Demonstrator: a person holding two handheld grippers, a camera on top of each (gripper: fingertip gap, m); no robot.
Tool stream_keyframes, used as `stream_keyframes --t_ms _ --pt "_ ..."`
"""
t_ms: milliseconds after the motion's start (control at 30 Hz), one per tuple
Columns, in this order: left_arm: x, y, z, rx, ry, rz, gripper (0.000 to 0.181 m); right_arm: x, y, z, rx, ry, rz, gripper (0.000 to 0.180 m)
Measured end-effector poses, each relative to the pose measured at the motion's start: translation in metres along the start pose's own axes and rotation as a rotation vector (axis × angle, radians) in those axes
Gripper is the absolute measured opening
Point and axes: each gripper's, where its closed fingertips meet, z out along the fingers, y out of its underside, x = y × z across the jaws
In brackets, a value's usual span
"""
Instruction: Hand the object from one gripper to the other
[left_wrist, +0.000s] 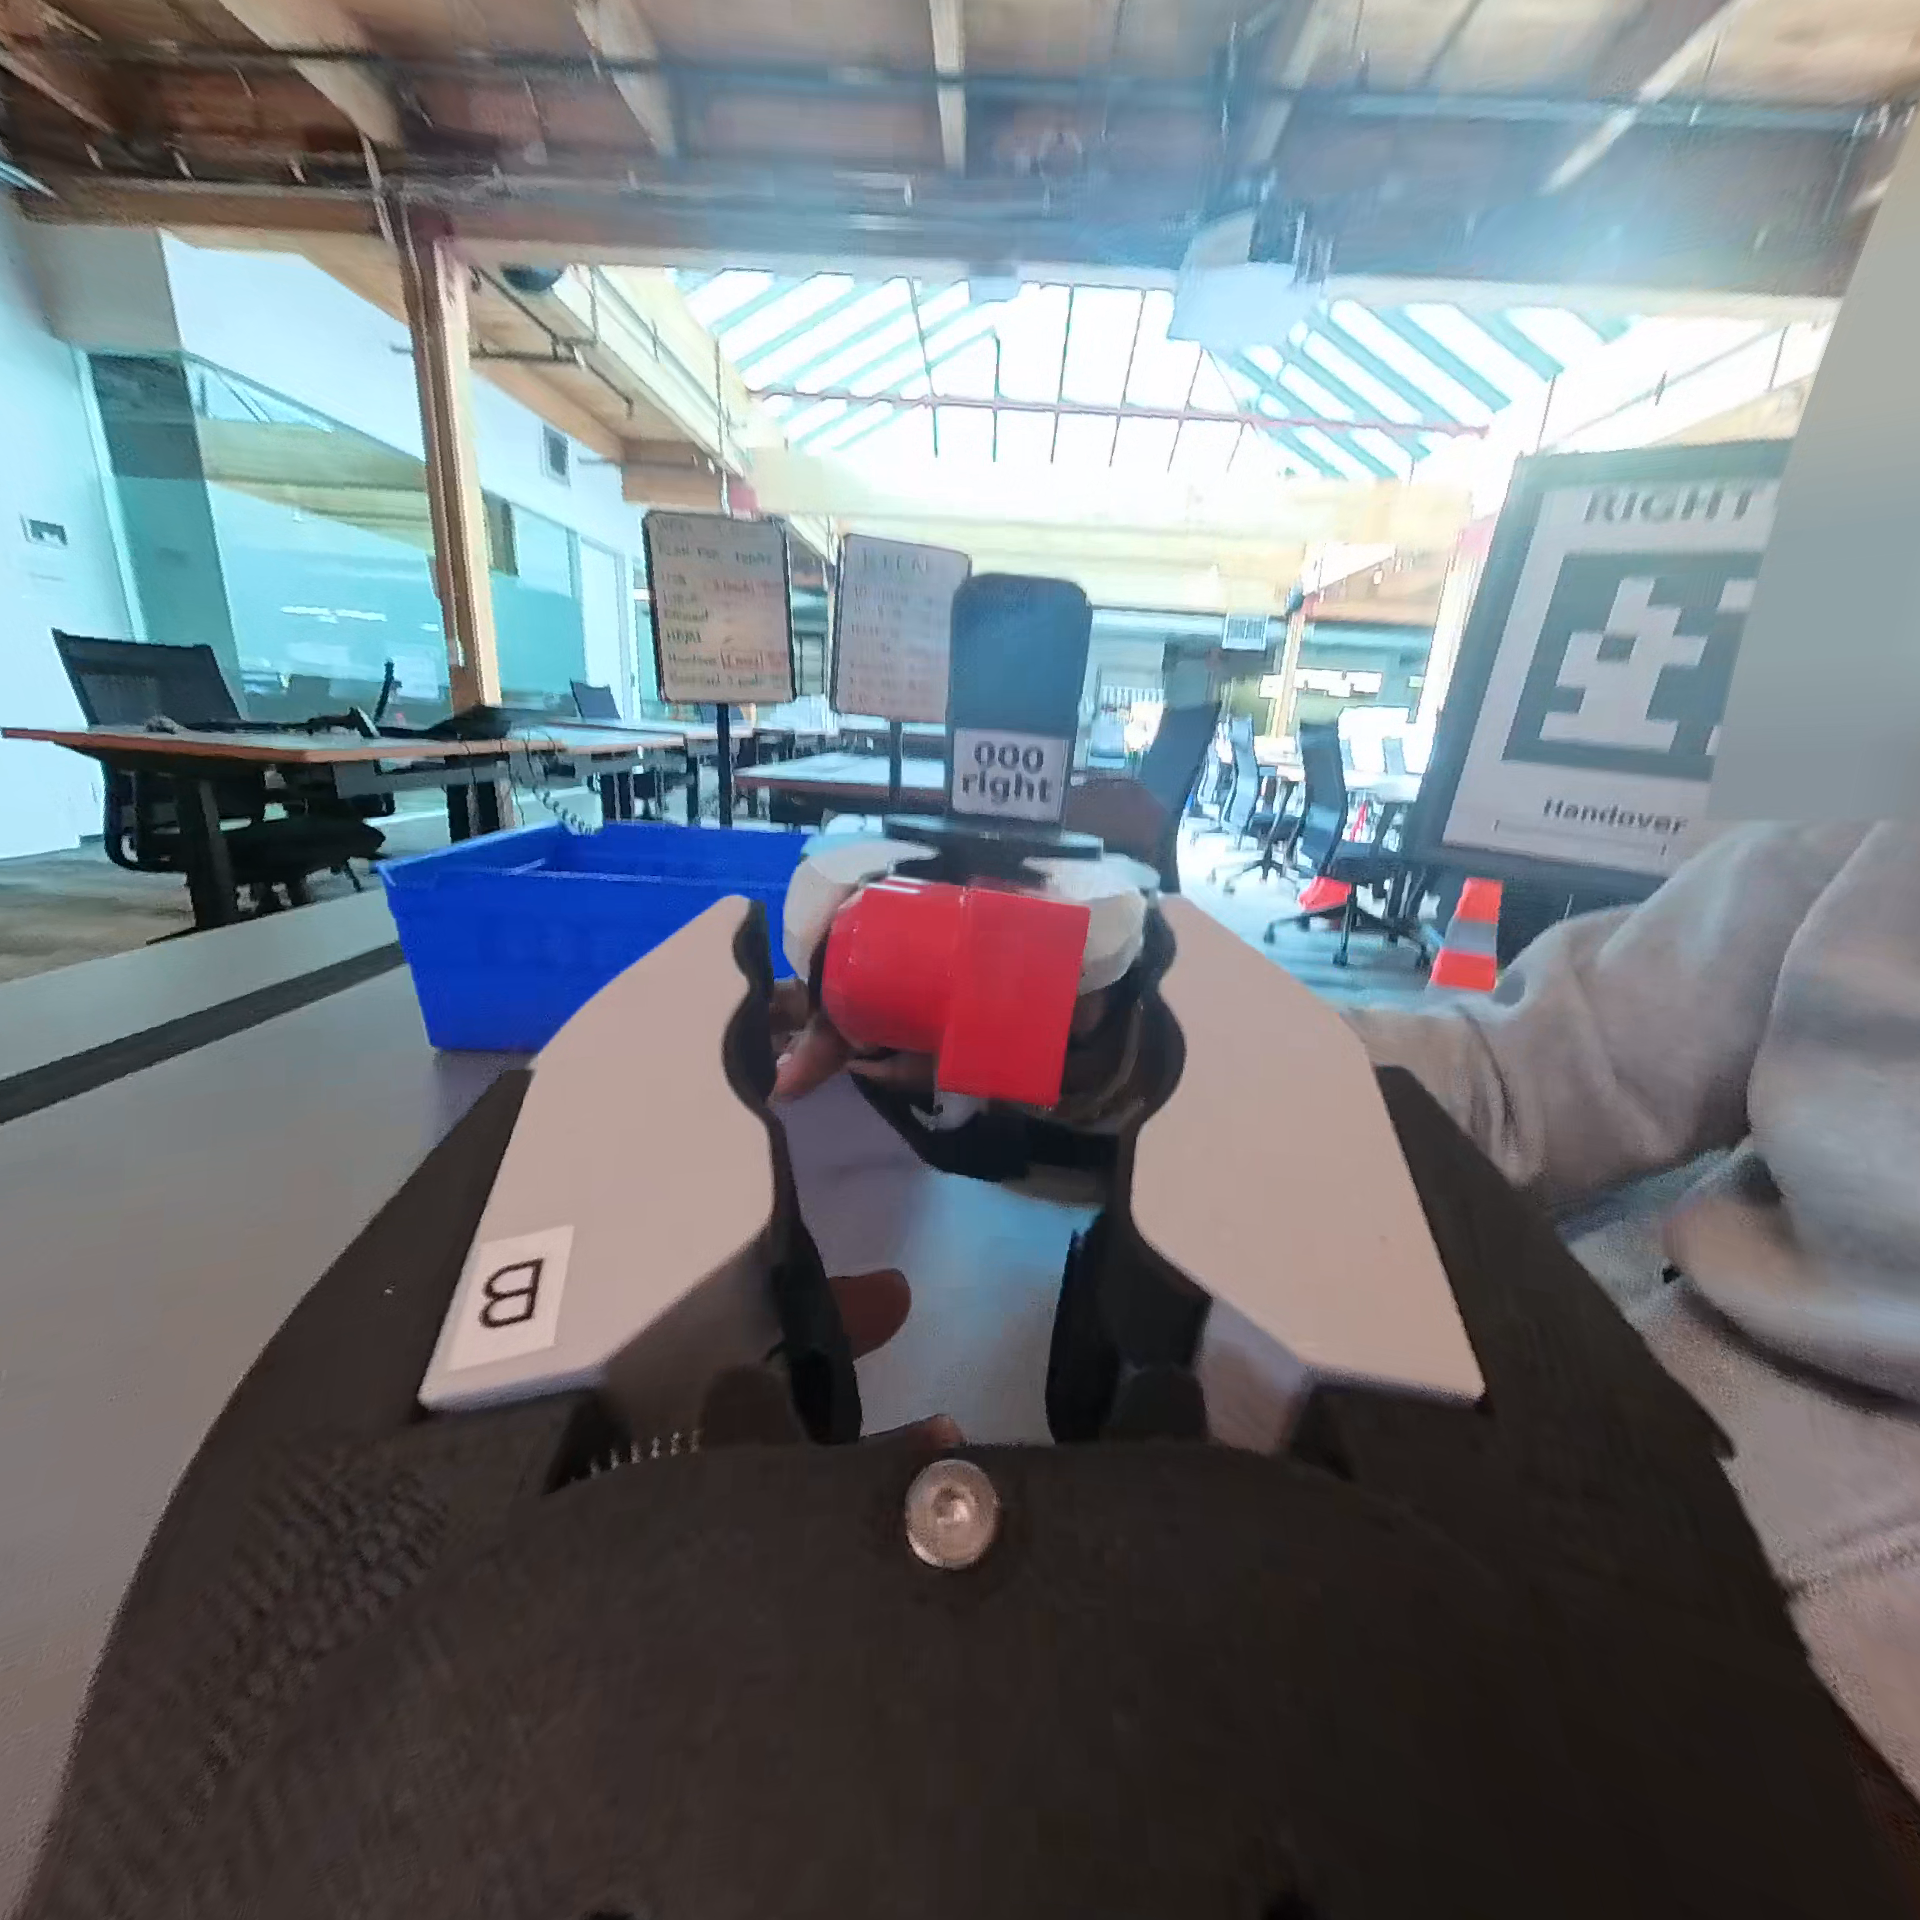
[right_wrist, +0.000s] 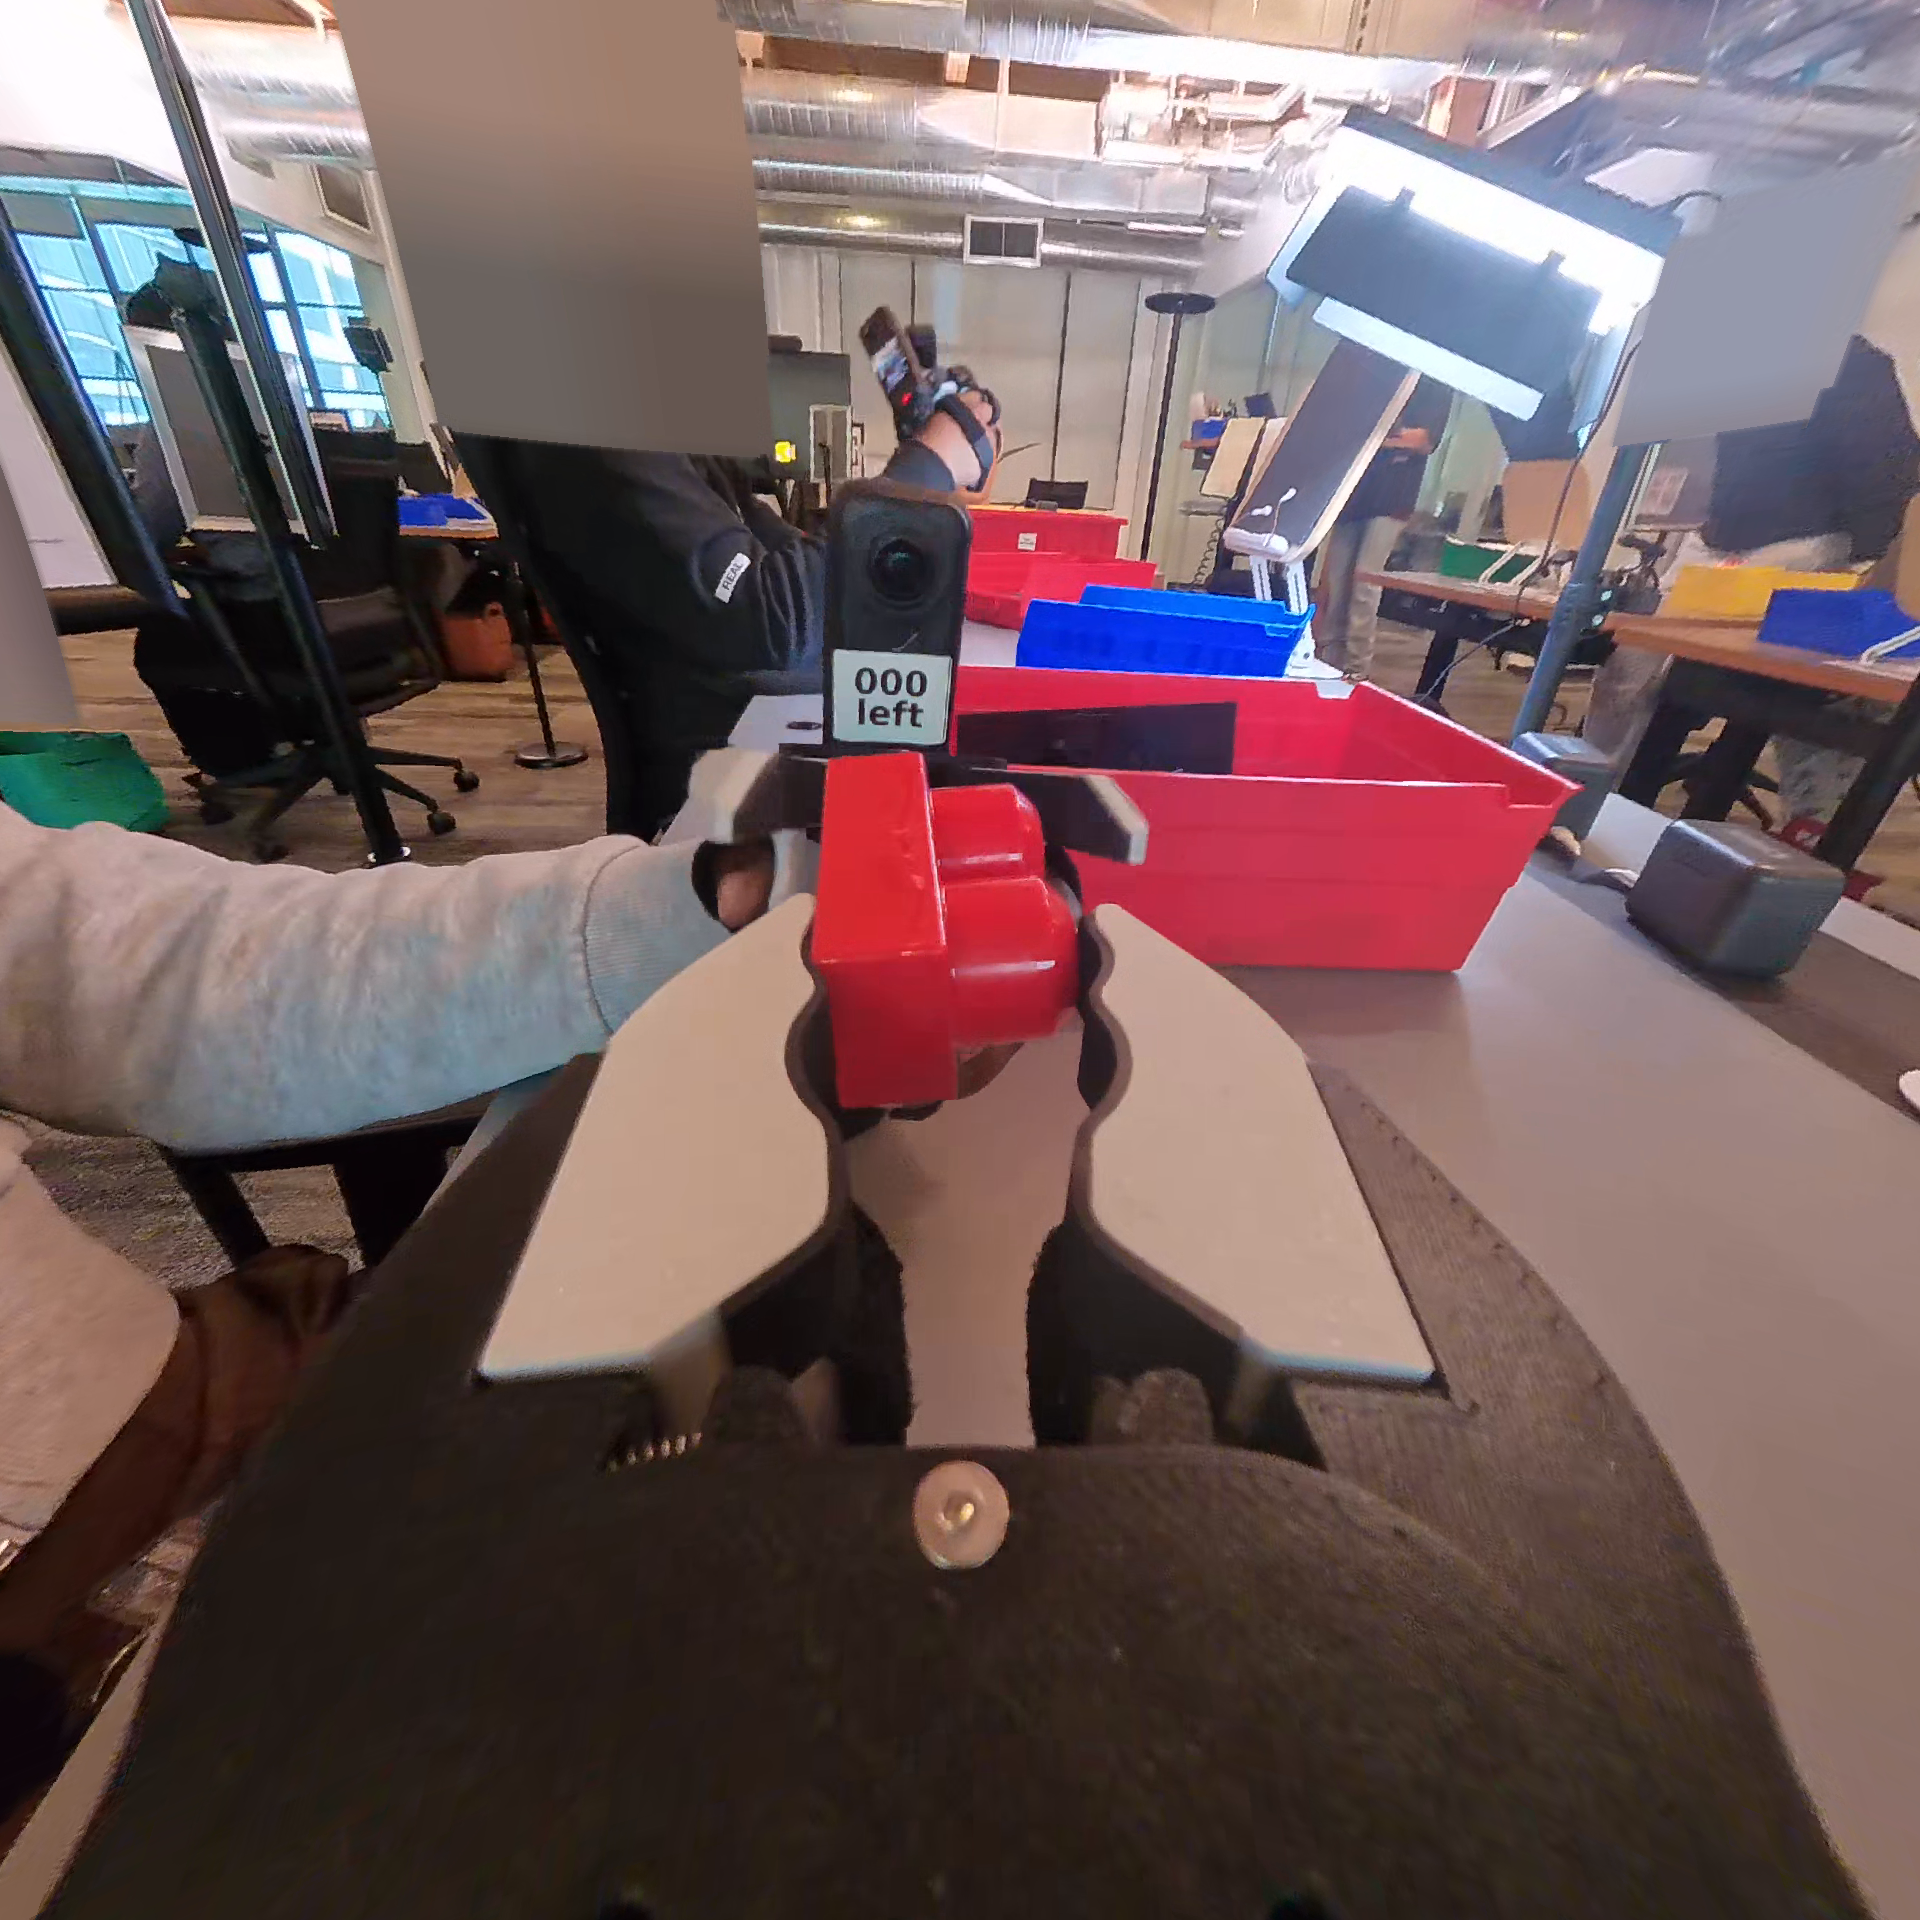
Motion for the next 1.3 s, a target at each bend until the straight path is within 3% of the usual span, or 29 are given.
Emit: stream_keyframes --t_ms 133,233,300,400,500,600,700,800,900,967,1033,1200,1300 --pt "-0.002 0.011 0.002 -0.075 -0.008 0.019 0.045 -0.003 0.007 0.003 -0.042 -0.019 0.025 0.045" --pt "-0.002 0.011 0.001 -0.086 -0.013 0.024 0.045 -0.002 0.007 0.004 -0.041 -0.027 0.038 0.045" --pt "-0.005 0.005 -0.002 -0.058 -0.023 -0.025 0.045 -0.003 -0.002 0.003 0.028 -0.021 -0.004 0.062" --pt "-0.007 -0.008 -0.009 0.026 0.008 -0.166 0.045 -0.003 -0.021 -0.002 0.169 0.061 -0.231 0.08" --pt "-0.009 -0.006 -0.01 0.024 0.029 -0.292 0.045 -0.006 -0.012 0.004 0.086 0.168 -0.612 0.085" --pt "-0.008 0.007 -0.007 -0.045 0.046 -0.383 0.045 -0.007 0.002 0.013 -0.009 0.223 -0.861 0.076" --pt "-0.006 0.013 -0.005 -0.077 0.051 -0.394 0.05 -0.004 0.005 0.013 -0.053 0.256 -0.958 0.04" --pt "-0.007 0.01 -0.004 -0.063 0.042 -0.352 0.065 -0.001 0.006 0.011 -0.081 0.252 -0.866 0.04" --pt "-0.005 -0.003 -0.002 0.024 -0.01 -0.083 0.081 0.002 0.0 0.006 -0.029 0.173 -0.48 0.039" --pt "-0.003 -0.004 -0.002 0.01 -0.04 0.092 0.081 0.003 0.0 0.002 -0.011 0.081 -0.158 0.039" --pt "0.0 -0.004 -0.002 0.003 -0.029 0.134 0.07 0.0 -0.003 -0.001 0.013 -0.001 0.007 0.039" --pt "0.004 -0.005 -0.003 0.012 0.021 0.048 0.04 -0.005 0.001 0.001 -0.016 -0.03 0.019 0.04" --pt "0.005 -0.002 -0.003 -0.023 0.029 0.038 0.038 -0.005 0.0 0.001 -0.004 -0.029 0.031 0.04"
